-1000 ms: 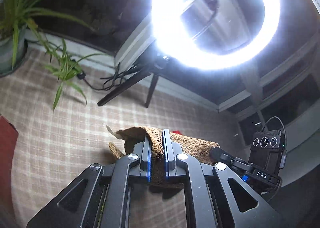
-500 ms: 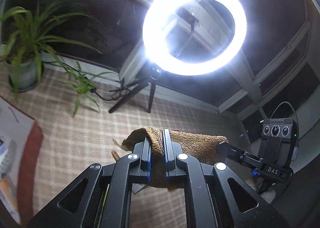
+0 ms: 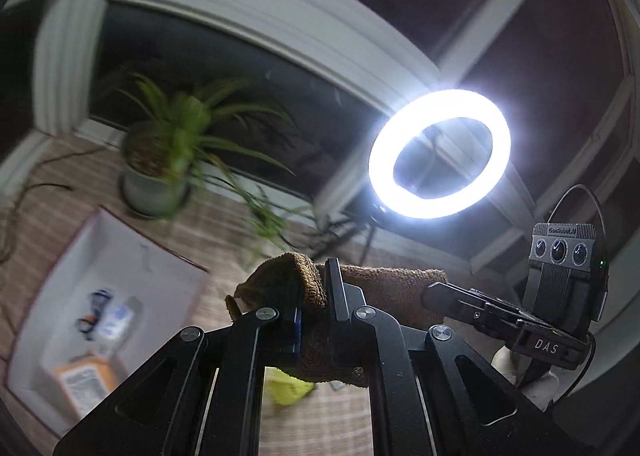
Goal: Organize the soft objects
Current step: 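Lift the towel with both tools and carry it over the box, then open both tools to drop the towel into the box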
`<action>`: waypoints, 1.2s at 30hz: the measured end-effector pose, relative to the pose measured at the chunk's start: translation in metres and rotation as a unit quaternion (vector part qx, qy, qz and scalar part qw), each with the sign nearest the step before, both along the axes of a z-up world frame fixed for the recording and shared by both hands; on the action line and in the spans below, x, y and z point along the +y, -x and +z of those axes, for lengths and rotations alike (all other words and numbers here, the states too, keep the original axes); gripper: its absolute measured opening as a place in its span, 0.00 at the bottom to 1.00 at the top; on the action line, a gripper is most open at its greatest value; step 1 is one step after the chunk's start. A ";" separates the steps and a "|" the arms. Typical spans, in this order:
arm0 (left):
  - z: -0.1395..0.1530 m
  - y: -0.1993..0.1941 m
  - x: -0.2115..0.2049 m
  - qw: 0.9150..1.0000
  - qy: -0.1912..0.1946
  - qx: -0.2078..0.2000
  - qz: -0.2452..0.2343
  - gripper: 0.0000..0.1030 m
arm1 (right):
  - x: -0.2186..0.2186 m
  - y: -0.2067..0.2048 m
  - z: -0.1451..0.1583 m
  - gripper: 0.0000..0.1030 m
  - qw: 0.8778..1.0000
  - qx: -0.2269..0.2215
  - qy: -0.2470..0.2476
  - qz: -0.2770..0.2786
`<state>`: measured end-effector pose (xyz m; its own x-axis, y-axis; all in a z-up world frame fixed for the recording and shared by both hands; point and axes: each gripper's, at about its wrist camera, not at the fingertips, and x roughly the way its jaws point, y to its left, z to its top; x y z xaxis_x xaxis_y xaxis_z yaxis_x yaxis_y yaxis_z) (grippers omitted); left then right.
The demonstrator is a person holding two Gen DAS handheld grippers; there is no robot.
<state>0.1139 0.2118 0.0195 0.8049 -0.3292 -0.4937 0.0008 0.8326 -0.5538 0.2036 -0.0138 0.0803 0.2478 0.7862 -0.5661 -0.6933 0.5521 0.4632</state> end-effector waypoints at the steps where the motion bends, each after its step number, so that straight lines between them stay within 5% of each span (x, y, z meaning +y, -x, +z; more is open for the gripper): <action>1: 0.001 0.005 0.008 1.000 -0.001 -0.002 0.010 0.07 | 0.010 0.000 0.001 0.04 1.000 -0.003 0.003 0.008; 18: -0.012 0.013 0.116 0.990 -0.021 0.011 0.138 0.07 | 0.167 -0.010 -0.011 0.04 0.995 -0.012 0.044 0.088; 36: -0.101 -0.046 0.133 0.983 0.008 0.130 0.126 0.07 | 0.194 -0.052 -0.113 0.04 0.989 0.048 0.131 0.055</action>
<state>0.1603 0.3443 -0.0815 0.7098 -0.1445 -0.6895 -0.3481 0.7789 -0.5216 0.2558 0.1799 -0.0329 0.1032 0.6283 -0.7711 -0.7155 0.5854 0.3813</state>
